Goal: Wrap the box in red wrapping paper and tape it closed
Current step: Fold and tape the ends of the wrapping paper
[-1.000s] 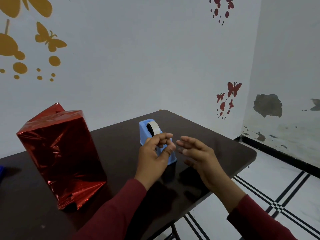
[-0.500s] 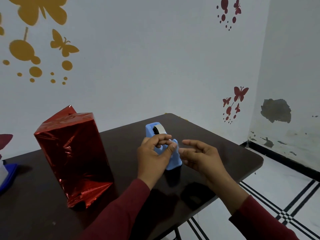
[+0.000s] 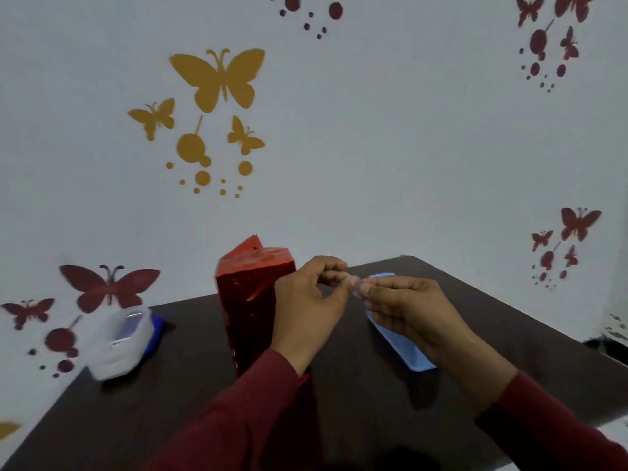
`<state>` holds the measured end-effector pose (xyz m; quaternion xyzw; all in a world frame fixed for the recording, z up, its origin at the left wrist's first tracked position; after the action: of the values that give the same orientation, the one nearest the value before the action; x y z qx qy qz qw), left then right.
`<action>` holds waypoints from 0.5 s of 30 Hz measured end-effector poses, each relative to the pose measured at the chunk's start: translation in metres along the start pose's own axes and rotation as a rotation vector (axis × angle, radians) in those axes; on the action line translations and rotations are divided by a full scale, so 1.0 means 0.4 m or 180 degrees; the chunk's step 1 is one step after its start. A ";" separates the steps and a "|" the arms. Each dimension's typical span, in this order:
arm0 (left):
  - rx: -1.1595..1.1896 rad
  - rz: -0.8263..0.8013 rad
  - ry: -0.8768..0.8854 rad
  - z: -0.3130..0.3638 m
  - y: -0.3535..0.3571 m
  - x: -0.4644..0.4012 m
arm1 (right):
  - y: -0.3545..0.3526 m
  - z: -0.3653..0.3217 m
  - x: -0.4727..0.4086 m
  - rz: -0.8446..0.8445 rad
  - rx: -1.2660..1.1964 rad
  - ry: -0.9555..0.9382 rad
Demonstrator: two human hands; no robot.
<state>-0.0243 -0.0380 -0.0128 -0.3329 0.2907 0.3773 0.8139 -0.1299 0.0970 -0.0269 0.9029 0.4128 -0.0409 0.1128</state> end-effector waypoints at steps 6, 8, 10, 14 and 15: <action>-0.0651 -0.0053 0.0116 0.032 -0.148 -0.046 | 0.132 -0.048 -0.068 0.0033 0.0183 0.0207; -0.0811 0.0051 0.0074 0.044 -0.195 -0.068 | 0.160 -0.065 -0.089 0.0147 0.0212 0.0185; -0.0982 0.0335 0.0067 0.048 -0.250 -0.092 | 0.178 -0.088 -0.110 0.0136 0.0235 0.0178; -0.1031 0.0709 -0.0365 -0.003 -0.333 -0.128 | 0.212 -0.133 -0.153 -0.0084 0.0371 0.0363; -0.1040 0.0655 -0.0588 -0.024 -0.338 -0.132 | 0.220 -0.139 -0.163 -0.0122 0.0432 0.0419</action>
<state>0.0538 -0.1343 0.0631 -0.3930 0.1822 0.5295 0.7294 -0.1075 0.0065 0.0530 0.9011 0.4328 -0.0116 0.0232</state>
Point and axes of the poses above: each hand's wrist, its own x-axis away from the middle knuckle, its own y-axis out of the palm, z = x × y, the point moved 2 cm from there along -x, towards the middle knuckle, and after that the axes turned 6 degrees about -z, right-handed, at the moved point
